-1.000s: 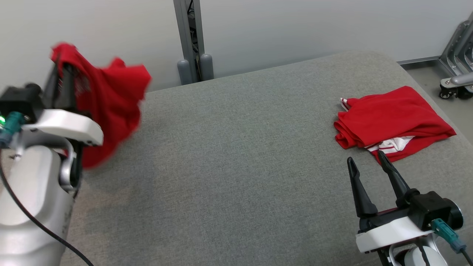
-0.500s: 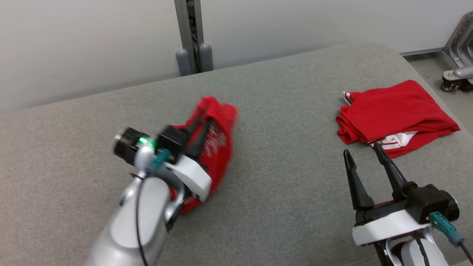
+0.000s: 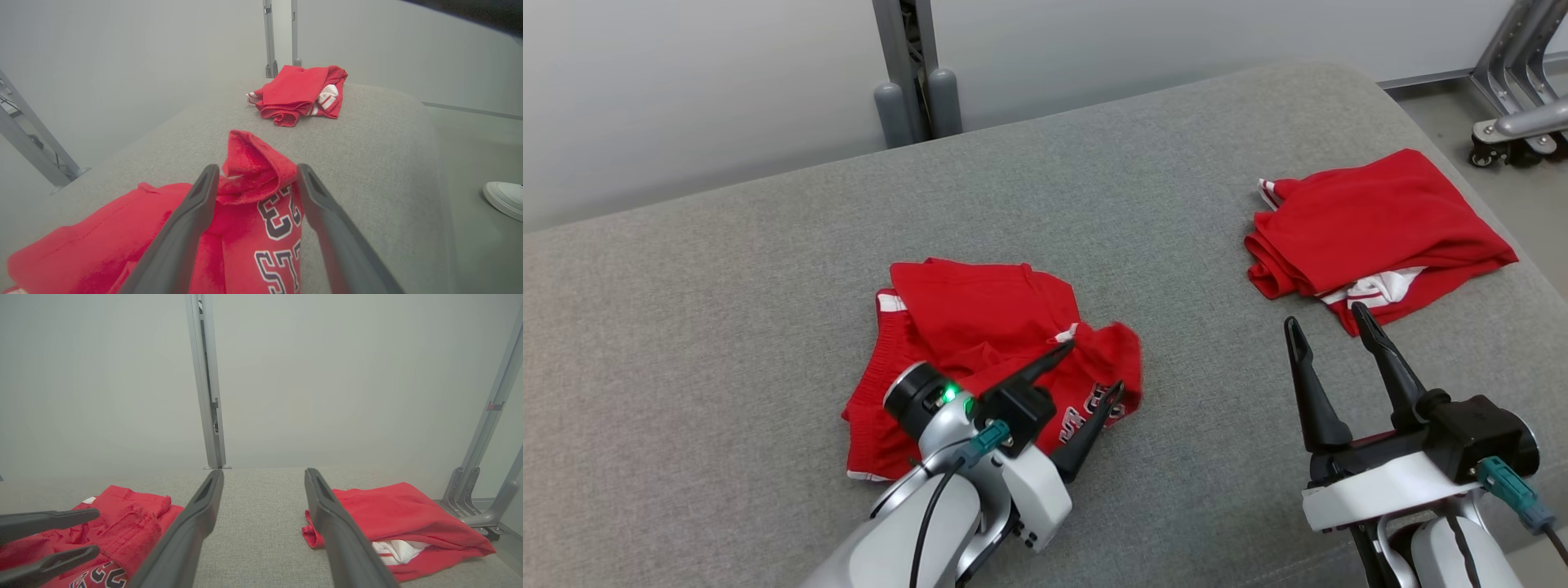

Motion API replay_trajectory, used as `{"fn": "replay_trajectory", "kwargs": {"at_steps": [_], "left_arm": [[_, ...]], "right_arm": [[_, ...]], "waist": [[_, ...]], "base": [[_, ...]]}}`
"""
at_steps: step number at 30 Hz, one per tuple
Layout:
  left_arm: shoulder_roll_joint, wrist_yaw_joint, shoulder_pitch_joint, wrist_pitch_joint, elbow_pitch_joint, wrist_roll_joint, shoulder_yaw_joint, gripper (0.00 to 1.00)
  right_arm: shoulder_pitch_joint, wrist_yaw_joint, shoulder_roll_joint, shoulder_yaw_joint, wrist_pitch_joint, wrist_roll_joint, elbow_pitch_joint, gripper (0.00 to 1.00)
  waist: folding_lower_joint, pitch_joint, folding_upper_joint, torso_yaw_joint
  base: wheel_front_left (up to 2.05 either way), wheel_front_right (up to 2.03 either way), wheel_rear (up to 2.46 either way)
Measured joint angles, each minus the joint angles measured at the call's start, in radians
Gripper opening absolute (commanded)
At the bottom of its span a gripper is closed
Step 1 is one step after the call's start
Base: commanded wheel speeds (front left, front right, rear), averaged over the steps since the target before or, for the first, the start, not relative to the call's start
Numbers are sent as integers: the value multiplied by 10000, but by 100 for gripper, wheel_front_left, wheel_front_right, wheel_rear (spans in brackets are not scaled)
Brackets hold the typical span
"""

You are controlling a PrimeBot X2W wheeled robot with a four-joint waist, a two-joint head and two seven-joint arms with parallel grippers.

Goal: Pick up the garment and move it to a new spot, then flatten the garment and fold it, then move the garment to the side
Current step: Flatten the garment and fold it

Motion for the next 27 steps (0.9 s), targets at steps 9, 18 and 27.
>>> {"fn": "replay_trajectory", "kwargs": {"at_steps": [9,18,27], "left_arm": [[0,527,-219,-2,-433,-151,882,100],[685,963,870,-2,-1835,184,3348,100],[817,1053,3060,-2,-3116,593,5586,100]], "right_arm": [[40,0,0,-82,2,23,8,100],[259,0,2,-219,0,-119,-128,100],[463,0,4,-405,0,-244,-268,100]], "waist": [[0,-267,0,458],[0,-740,0,1214],[0,-1097,0,1805]], "base": [[0,0,0],[0,0,0],[0,0,0]]}}
